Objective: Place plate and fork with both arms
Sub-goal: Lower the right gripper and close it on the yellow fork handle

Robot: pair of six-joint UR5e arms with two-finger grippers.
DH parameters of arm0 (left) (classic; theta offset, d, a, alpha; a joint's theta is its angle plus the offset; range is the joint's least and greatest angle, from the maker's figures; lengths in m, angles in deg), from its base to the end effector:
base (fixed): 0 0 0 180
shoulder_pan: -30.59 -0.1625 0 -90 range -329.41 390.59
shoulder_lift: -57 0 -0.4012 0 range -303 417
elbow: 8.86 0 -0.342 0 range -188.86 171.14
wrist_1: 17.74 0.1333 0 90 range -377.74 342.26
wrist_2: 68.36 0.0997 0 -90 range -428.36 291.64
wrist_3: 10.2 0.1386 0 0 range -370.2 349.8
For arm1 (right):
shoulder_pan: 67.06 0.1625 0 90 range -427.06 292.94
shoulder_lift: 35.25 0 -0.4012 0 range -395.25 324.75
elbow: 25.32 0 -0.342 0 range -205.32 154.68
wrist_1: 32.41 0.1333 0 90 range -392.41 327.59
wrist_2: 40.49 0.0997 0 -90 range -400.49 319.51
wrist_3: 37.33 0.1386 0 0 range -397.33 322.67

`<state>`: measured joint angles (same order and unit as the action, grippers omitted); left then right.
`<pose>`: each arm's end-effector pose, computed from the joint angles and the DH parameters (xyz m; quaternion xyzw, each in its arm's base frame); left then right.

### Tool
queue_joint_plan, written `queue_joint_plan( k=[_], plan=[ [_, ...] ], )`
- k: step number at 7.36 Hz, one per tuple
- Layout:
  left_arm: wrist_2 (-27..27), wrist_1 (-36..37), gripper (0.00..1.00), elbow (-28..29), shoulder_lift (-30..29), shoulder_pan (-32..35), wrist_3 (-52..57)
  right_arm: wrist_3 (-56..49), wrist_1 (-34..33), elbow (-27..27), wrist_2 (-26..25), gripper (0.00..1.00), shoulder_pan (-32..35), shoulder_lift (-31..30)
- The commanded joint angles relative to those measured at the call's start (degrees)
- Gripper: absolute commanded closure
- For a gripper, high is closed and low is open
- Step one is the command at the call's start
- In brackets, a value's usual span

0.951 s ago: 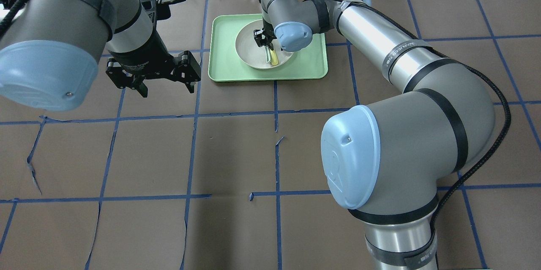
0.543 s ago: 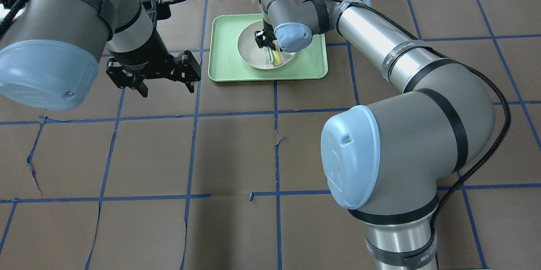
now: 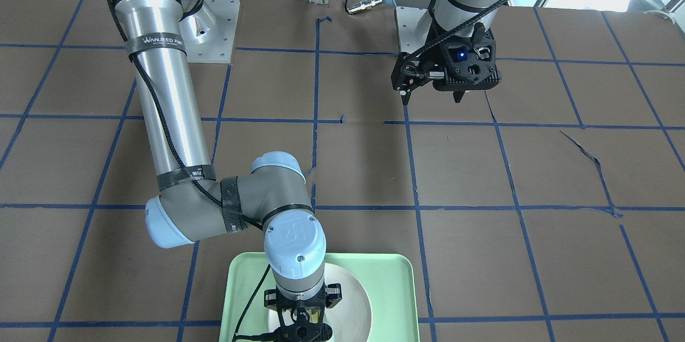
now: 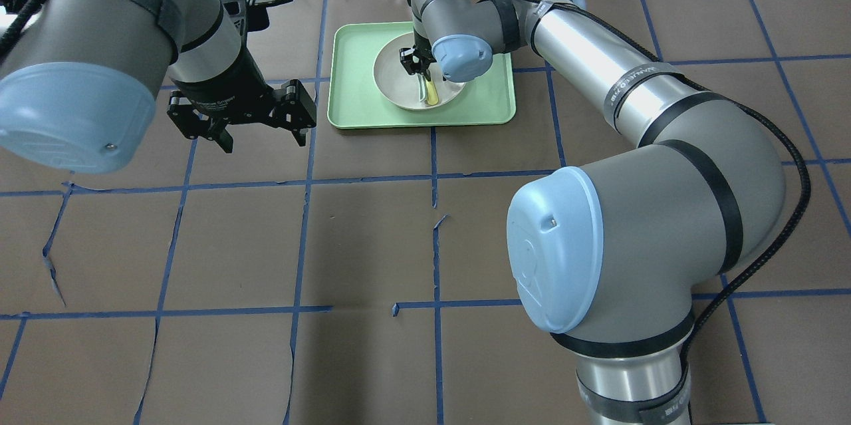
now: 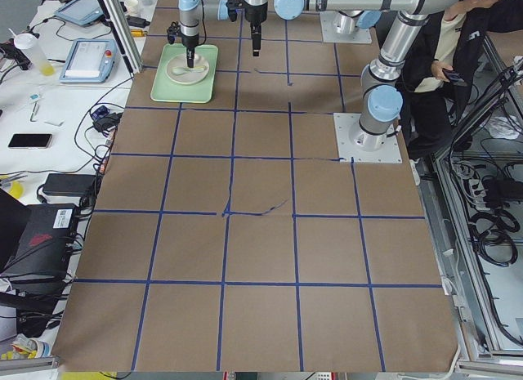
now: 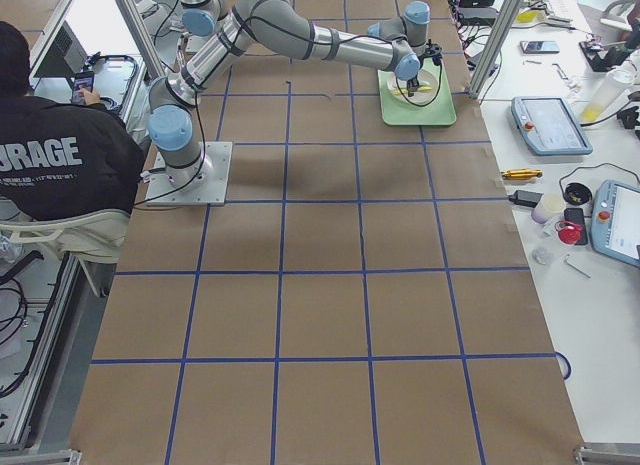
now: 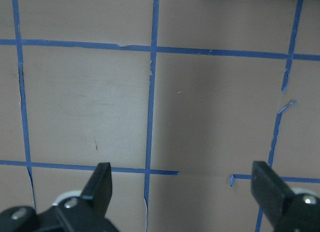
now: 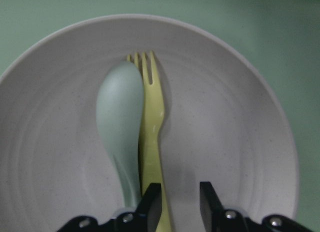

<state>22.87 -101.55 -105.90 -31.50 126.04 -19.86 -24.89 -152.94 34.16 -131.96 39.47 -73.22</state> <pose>-0.1707 -0.4168 0.3931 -0.0368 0.9992 -0.0070 0.0099 0.3391 -0.6865 0.1627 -0.0346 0.9962 -0.0793 0.0073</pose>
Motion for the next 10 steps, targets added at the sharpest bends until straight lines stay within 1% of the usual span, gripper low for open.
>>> queue_joint_plan(
  k=[1,10],
  plan=[
    [0.0,0.04,0.0,-0.08,-0.01,0.0,0.0,-0.22,0.21,1.07,0.06,0.59,0.0,-1.32],
    [0.0,0.04,0.0,0.01,-0.01,0.0,0.0,0.39,0.04,2.4,-0.11,0.61,1.05,-0.7]
  ],
)
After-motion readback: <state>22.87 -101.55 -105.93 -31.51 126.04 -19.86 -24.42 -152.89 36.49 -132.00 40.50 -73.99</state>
